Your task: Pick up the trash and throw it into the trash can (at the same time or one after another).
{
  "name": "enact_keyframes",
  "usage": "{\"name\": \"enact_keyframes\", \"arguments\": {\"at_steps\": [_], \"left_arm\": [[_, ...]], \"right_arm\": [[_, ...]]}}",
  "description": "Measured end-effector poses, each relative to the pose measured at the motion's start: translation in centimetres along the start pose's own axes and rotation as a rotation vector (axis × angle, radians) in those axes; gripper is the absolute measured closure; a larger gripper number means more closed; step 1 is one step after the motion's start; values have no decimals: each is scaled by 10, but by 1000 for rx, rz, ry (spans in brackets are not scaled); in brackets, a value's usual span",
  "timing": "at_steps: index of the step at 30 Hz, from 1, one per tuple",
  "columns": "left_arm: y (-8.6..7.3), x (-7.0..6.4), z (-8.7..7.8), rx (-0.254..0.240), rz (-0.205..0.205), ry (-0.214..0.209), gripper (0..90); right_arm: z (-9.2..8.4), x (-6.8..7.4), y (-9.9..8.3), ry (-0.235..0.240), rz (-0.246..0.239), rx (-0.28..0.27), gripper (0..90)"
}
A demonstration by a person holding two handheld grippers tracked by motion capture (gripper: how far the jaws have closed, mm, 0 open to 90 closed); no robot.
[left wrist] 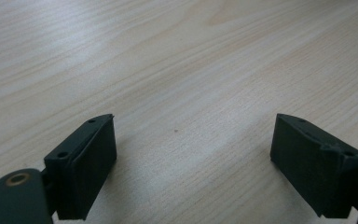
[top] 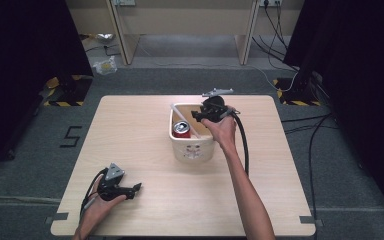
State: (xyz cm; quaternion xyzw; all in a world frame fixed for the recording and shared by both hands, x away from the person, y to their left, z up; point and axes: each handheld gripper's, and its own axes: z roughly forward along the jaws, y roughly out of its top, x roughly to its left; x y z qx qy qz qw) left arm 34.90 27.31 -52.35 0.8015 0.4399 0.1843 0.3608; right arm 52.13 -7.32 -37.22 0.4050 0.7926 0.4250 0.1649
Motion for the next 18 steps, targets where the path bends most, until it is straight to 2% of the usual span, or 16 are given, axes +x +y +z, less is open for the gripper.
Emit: {"name": "enact_keyframes", "arguments": {"at_steps": [5,8,18], "left_arm": [[0,0,0,0,0,0,134],[0,0,0,0,0,0,134],[0,0,0,-1,1,0,134]], "right_arm": [[-8,-5,0,-11,9,-31,465],[-14,-8,-1,-20,5,-32,415],[-39,-22,-5,-80,37,-69,280]]}}
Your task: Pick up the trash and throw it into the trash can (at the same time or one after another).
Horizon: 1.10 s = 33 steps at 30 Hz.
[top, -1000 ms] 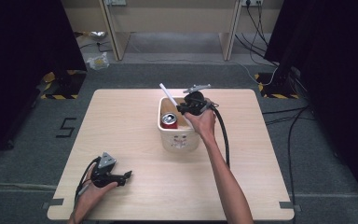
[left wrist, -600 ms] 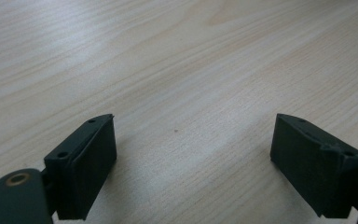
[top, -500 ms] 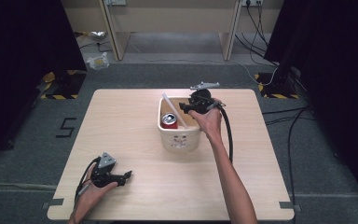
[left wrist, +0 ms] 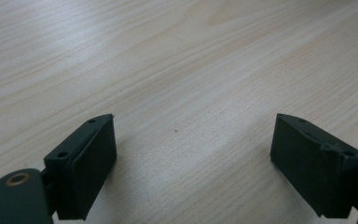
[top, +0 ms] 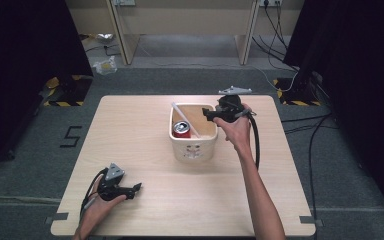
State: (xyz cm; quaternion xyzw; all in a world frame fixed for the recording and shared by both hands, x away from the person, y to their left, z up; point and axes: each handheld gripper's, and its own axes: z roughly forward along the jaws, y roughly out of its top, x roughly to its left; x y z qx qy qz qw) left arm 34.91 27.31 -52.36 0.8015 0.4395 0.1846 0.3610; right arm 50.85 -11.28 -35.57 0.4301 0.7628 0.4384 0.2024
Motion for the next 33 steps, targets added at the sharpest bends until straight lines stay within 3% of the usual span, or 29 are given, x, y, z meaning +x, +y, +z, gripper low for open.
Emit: {"name": "enact_keyframes", "arguments": {"at_steps": [19,33], "left_arm": [[0,0,0,0,0,0,133],[0,0,0,0,0,0,133]], "right_arm": [[-30,-36,-22,-77,43,-17,245],[-45,-53,-38,-112,65,-25,229]]}}
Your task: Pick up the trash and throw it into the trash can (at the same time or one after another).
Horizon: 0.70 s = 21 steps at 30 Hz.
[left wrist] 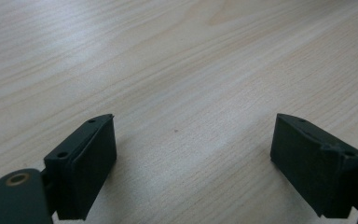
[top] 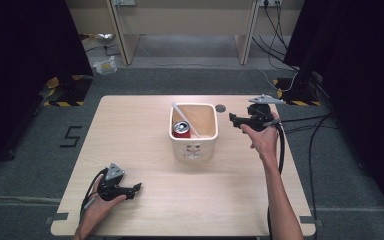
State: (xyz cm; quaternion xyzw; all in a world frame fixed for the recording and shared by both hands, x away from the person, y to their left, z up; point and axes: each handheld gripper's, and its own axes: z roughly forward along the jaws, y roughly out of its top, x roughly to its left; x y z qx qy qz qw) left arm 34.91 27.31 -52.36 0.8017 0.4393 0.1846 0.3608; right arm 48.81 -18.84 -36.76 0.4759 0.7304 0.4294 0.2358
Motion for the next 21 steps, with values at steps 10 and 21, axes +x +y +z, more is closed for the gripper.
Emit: {"name": "enact_keyframes", "arguments": {"at_steps": [10,21], "left_arm": [[0,0,0,-1,-1,0,134],[0,0,0,-1,-1,1,133]], "right_arm": [[-5,-9,-12,-21,3,4,206],[-11,-16,-24,-33,-4,1,191]]}}
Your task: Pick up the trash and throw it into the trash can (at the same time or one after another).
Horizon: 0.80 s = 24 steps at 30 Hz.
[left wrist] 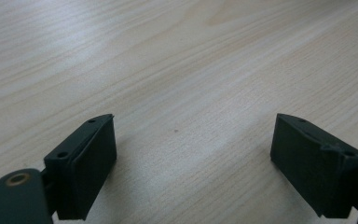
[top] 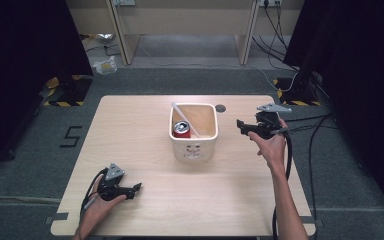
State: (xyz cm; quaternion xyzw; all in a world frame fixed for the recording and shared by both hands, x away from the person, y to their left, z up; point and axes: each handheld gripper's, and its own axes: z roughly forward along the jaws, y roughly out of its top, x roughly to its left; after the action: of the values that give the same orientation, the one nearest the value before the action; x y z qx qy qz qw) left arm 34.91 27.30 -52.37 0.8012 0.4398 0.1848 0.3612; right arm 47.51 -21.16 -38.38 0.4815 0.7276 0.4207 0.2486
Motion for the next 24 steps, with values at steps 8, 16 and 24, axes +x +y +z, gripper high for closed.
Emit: {"name": "enact_keyframes", "arguments": {"at_steps": [8,16,24], "left_arm": [[0,0,0,0,1,0,133],[0,0,0,0,1,-1,133],[0,0,0,-4,-1,2,133]], "right_arm": [[-4,2,-10,-7,-28,4,188],[-11,5,-24,-30,-66,17,186],[-16,9,-35,-47,-105,45,185]]}}
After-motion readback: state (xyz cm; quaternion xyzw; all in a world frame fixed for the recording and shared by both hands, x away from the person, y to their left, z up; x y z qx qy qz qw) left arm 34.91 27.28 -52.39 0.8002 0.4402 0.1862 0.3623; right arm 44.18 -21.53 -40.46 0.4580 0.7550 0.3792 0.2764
